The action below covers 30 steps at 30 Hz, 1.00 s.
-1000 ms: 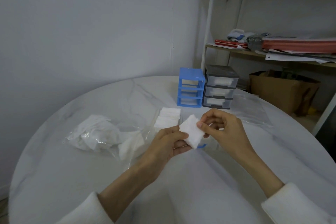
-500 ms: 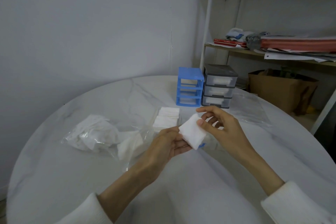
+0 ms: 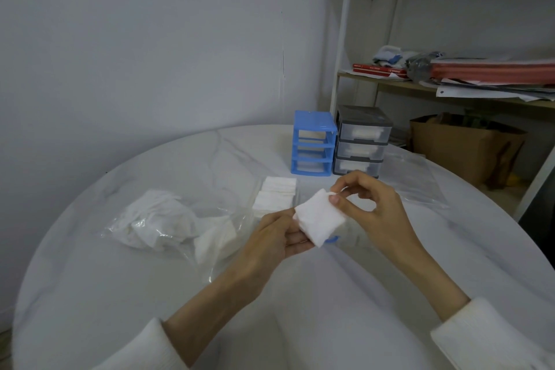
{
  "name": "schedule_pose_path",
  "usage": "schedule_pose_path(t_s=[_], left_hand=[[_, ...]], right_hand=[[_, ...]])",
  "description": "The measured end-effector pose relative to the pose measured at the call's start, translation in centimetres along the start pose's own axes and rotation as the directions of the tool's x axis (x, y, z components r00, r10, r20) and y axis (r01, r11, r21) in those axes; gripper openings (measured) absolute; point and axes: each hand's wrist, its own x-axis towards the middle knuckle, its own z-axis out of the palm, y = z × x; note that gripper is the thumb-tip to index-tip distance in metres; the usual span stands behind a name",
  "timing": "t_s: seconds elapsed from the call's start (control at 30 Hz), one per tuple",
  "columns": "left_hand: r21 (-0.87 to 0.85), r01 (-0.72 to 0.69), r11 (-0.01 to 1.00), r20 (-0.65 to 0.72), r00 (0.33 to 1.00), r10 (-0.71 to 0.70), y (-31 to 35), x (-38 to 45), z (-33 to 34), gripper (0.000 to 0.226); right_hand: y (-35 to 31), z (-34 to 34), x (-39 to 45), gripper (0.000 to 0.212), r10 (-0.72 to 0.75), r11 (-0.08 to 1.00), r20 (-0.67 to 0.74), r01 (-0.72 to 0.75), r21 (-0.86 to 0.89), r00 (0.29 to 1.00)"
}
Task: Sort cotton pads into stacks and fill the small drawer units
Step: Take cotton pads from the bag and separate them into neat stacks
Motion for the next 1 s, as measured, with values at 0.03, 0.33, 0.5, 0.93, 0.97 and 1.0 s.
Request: schedule_pose_path(t_s=[0.03,0.33,0.5,0.93,0.97,1.0], left_hand=[[-0.007,0.006,1.0,0.005,1.0,-0.006,0.01,0.08,-0.04,0.031],[-0.067,0.019,0.998,0.033,0.999,-0.017,0.06,0.17,-0.33,0.035],[-0.062,0.035,0.997,0.044,0.999,-0.032,0.11,0.11,-0.19,0.037],[-0.058,0.034,0.998,0.085,0.996,-0.029,0.38,-0.48,0.08,0.035],[-0.068,0.036,0.997,0.082,0.996,-0.03,0.39,-0.5,0.11,0.034],[-0.082,0.041,0.996,0.079,0.996,-0.035,0.4,-0.51,0.15,0.033]], right_hand=[[-0.05,-0.05,-0.01,0.014,-0.003,1.0,0.002,0.003,0.013,1.0],[-0.73,-0.46,0.24,0.014,0.066,0.921,-0.066,-0.035,0.388,0.996],[-0.51,-0.34,0.21,0.023,0.097,0.903,0.03,-0.101,0.418,0.995],[-0.1,0.41,-0.39,0.022,0.038,0.988,0.111,-0.054,0.147,0.993],[-0.14,0.42,-0.42,0.022,0.031,0.99,0.111,-0.046,0.134,0.993],[-0.19,0.44,-0.45,0.023,0.023,0.992,0.109,-0.036,0.121,0.994]])
